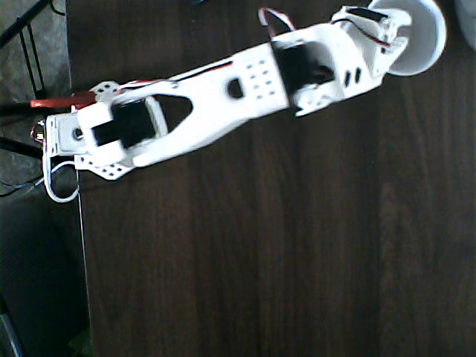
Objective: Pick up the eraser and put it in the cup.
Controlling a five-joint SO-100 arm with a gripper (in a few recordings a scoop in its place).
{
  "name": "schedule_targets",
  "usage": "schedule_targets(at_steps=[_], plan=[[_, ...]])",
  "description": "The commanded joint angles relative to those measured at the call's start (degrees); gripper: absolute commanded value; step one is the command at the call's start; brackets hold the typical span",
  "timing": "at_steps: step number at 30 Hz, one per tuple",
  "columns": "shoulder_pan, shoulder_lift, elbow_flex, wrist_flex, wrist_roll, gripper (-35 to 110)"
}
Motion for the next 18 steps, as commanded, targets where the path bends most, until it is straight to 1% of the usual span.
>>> schedule_targets(at_steps=[1,4,5,7,9,11,16,18], plan=[[-1.32,8.00,-1.93,4.83,1.14,0],[1.41,13.27,-1.76,10.90,3.96,0],[3.69,15.03,-1.58,14.59,5.27,0],[6.68,18.19,-0.26,19.42,5.01,0],[9.76,25.75,5.98,20.83,2.11,0],[12.39,39.46,18.11,20.48,-3.43,0],[15.03,71.28,42.10,20.74,-12.83,0],[16.52,73.83,45.35,23.12,-14.33,0]])
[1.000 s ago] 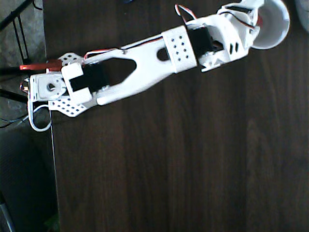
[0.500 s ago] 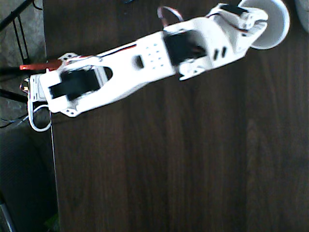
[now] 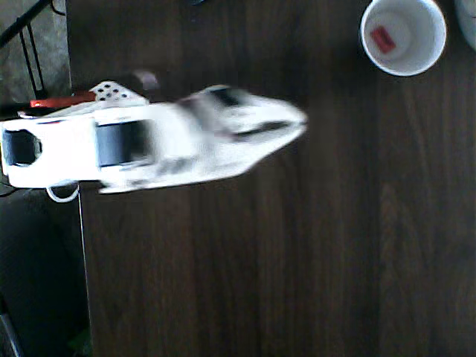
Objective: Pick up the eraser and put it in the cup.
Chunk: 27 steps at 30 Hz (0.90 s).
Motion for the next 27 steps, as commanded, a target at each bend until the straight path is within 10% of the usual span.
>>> schedule_targets(at_steps=[1,27], plan=[[1.67,4.39,6.50,4.57,-3.43,0],[-0.79,22.59,50.27,11.34,-23.12,0]])
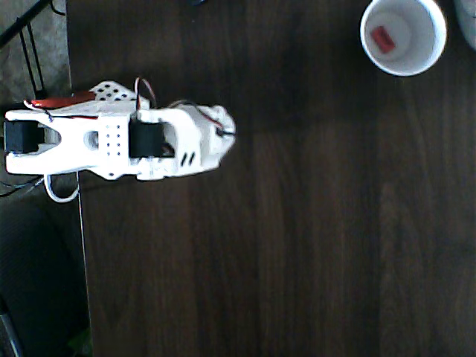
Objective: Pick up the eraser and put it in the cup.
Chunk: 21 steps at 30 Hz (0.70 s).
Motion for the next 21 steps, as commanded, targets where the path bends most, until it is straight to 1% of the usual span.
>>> schedule_targets(at_steps=[1,6,10,13,14,21], plan=[[-2.02,1.41,0.53,3.52,-3.25,0],[1.05,1.41,0.53,3.43,-3.78,0],[1.32,1.41,0.53,3.43,-3.60,0],[2.72,1.41,0.53,3.25,-1.05,0],[3.52,1.41,0.53,3.25,-1.67,0],[3.43,1.41,0.53,3.34,-2.55,2]])
